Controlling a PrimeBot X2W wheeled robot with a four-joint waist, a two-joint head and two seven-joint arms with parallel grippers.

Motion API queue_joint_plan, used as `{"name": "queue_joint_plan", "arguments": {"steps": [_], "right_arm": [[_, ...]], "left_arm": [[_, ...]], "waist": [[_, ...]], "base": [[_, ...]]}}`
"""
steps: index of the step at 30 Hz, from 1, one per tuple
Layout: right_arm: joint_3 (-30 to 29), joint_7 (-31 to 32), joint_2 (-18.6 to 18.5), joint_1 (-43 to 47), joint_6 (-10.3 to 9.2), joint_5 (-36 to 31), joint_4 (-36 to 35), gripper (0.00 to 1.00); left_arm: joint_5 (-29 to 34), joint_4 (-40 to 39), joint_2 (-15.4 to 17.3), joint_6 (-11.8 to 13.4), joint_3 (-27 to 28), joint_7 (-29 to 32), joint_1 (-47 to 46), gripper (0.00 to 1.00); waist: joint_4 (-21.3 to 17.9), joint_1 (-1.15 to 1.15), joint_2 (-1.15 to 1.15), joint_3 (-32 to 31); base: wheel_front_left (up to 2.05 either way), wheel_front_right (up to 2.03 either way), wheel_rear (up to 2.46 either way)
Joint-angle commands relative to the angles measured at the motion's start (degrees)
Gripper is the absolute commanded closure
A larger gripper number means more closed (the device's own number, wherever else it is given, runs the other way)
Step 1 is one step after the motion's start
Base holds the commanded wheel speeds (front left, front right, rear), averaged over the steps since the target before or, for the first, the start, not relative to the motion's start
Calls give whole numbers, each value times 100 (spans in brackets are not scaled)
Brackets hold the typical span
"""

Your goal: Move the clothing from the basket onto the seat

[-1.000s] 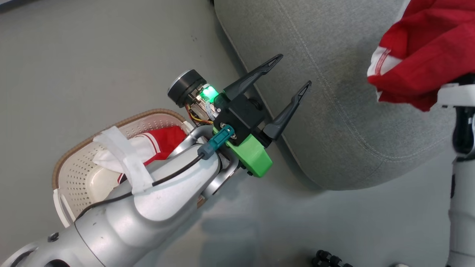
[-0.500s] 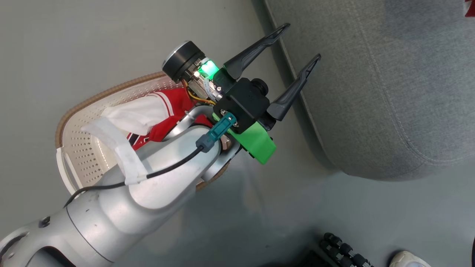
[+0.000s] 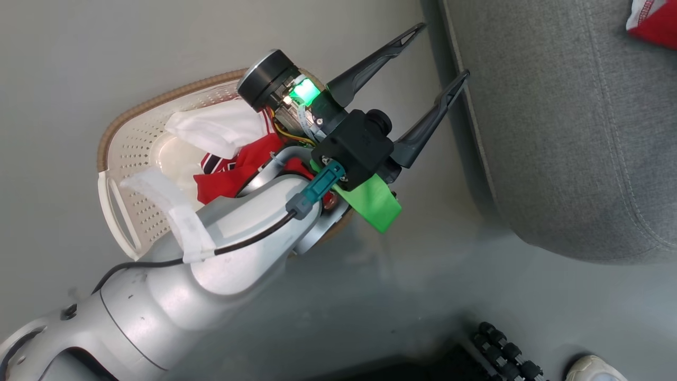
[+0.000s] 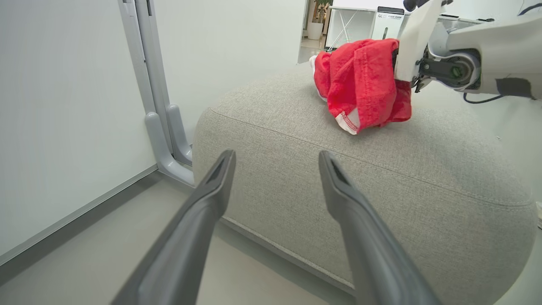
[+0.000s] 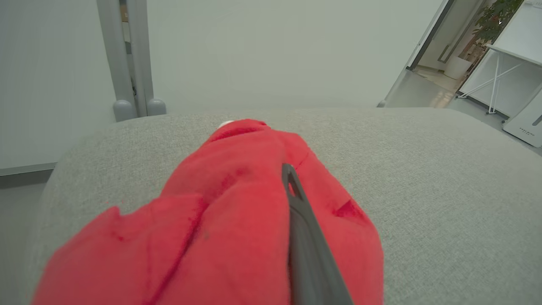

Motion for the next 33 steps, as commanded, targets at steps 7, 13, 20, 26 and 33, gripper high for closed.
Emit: {"name": "queue_joint_plan", "arguments": {"steps": [7, 13, 20, 26, 33], "right_arm": [[117, -12, -52, 76, -4, -2, 343, 52], [172, -12, 73, 398, -4, 89, 181, 0], [252, -12, 284, 1173, -4, 83, -182, 0], [331, -12, 485, 1954, -4, 137, -717, 0], [621, -12, 660, 2770, -4, 270, -1569, 0]], "left_arm": [[-12, 59, 60, 14, 38, -66, 48, 0], [-69, 100, 111, 41, 85, -87, 219, 0], [-130, 95, 148, 79, 165, -93, 569, 0], [-170, -34, 203, 158, 407, -93, 1005, 0], [-182, -183, 331, 236, 889, -94, 1752, 0]], "waist": [[-1, -1, 0, -78], [-106, -1, 0, -418], [-194, -1, 0, -1012], [-194, -1, 0, -1493], [-54, -1, 0, -1991]], "base": [[0, 0, 0], [0, 0, 0], [0, 0, 0], [0, 0, 0], [0, 0, 0]]}}
